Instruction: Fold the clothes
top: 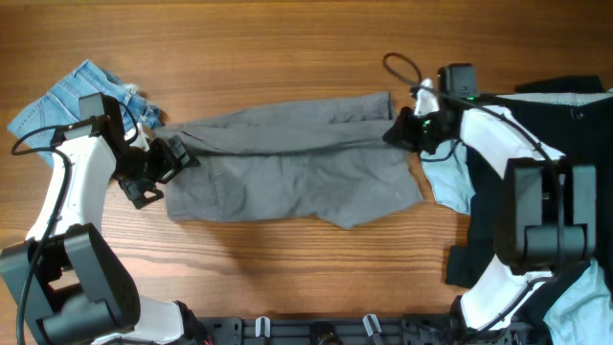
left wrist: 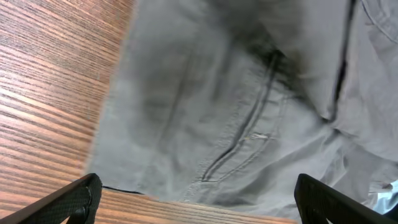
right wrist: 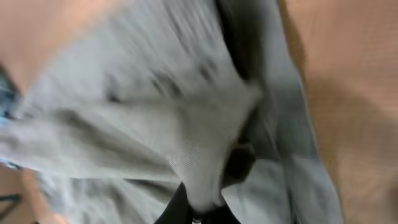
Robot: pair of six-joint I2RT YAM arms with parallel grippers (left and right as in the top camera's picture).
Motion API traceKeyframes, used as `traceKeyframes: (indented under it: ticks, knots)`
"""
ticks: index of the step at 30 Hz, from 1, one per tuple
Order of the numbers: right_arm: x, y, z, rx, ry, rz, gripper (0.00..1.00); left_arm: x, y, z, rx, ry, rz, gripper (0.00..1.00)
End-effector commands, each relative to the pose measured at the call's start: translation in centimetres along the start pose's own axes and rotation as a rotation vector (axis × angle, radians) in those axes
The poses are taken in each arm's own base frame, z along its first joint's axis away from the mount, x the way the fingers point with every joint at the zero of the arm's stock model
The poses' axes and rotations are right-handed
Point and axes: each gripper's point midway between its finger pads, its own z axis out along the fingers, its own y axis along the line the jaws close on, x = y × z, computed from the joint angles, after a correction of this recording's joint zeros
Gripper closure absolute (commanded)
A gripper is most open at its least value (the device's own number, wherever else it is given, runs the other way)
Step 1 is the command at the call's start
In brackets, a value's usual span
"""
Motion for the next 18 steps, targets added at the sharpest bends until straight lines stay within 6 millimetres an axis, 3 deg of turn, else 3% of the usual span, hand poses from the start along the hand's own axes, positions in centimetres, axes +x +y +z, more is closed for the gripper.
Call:
traceKeyframes:
  ticks: [1,3,4,5,6,8,10,12,14,15,16,17,18]
  knots:
    - [-4.4,3.6,-4.3,-0.192,-0.147,-0.046,0.96,0.0,-0.4,-0.1,0.014,0.000,0.029,0.00]
    - [-5.6,4.2,-4.7,-0.220,-0.192,-0.056,0.96,0.0,-0.4,-0.1,0.014,0.000,0.029,0.00]
    - [-6.1,4.5,-4.8,-0.227,-0.216,-0.079,0.72,0.0,-0.4,-0.1,0.014,0.000,0.029,0.00]
    - [-6.6,4.7,-4.9,-0.224,-0.237,-0.097,0.42,0.0,-0.4,-0.1,0.014,0.000,0.029,0.00]
    - [-7.7,4.5,-5.0,-0.195,-0.287,-0.117,0.32,0.0,-0.4,-0.1,0.014,0.000,0.029,0.00]
    - [-9.4,3.2,-5.5,-0.113,-0.371,-0.115,0.32,0.0,-0.4,-0.1,0.014,0.001,0.029,0.00]
    - [-9.9,1.9,-5.9,-0.066,-0.394,-0.075,0.36,0.0,-0.4,-0.1,0.014,0.001,0.029,0.00]
    - [-8.0,2.0,-5.5,-0.116,-0.300,-0.072,0.60,0.0,-0.4,-0.1,0.013,0.003,0.028,0.00]
    - [-4.6,1.2,-4.5,-0.099,-0.162,-0.042,0.73,0.1,-0.4,-0.1,0.013,0.005,0.028,0.00]
    - [-2.4,-0.7,-4.1,-0.003,-0.086,0.021,0.80,0.1,-0.4,-0.1,0.012,0.007,0.026,0.18]
    - [-0.5,-3.1,-4.0,0.133,-0.029,0.084,0.93,0.1,-0.4,-0.1,0.012,0.007,0.026,0.50]
    - [0.6,-4.5,-4.0,0.209,0.001,0.114,0.96,0.1,-0.4,-0.1,0.012,0.007,0.027,0.73]
    - [1.2,-4.8,-3.7,0.215,0.014,0.117,0.96,0.1,-0.4,-0.1,0.012,0.007,0.027,0.91]
